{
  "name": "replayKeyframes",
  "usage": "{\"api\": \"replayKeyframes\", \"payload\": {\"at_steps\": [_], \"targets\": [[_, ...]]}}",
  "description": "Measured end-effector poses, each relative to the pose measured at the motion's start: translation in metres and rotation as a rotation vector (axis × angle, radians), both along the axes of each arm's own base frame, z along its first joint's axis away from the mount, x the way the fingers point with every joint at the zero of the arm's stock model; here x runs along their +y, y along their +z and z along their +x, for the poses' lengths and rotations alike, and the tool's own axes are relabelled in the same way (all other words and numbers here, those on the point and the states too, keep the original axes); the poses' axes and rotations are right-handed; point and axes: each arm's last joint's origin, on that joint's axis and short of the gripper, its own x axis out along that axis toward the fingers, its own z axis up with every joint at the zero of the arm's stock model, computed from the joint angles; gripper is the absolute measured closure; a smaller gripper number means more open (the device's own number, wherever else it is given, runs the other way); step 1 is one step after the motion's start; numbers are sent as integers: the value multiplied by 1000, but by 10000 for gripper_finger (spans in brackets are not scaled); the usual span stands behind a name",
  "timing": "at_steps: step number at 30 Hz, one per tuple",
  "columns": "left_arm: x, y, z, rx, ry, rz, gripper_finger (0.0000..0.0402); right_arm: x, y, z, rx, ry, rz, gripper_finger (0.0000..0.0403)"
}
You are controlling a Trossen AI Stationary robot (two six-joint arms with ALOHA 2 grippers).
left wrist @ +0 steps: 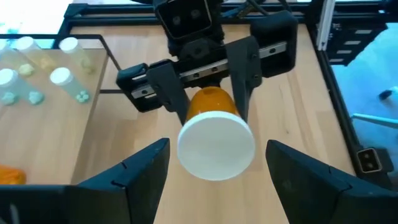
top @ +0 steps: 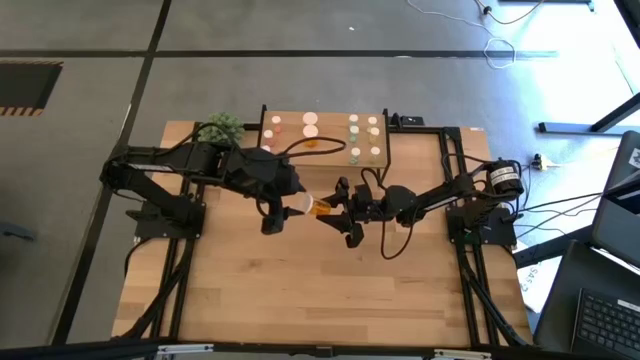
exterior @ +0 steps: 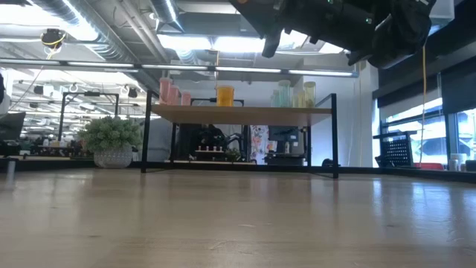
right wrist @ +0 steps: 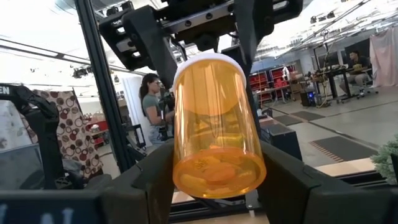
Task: Pick and place medicine bottles onto shelf by color
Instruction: Put the orange medicine bottle on the shelf, aligned with the other orange medicine bottle
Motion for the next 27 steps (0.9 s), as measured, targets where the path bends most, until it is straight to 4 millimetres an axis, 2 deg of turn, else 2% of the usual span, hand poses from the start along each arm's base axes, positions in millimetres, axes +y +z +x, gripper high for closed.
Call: {"api": "replayKeyframes", "payload": {"at_steps": [3, 11, 27], "targets": [[-1, 0, 0, 3, -15, -41, 140, -1, 0, 0, 2, -1, 2, 209], [1, 0, 1, -10, 53, -23, 140, -1, 0, 0, 5, -1, 3, 209], [3, -3, 6, -6, 67, -19, 140, -2, -1, 0, 9, -5, 3, 209]]}}
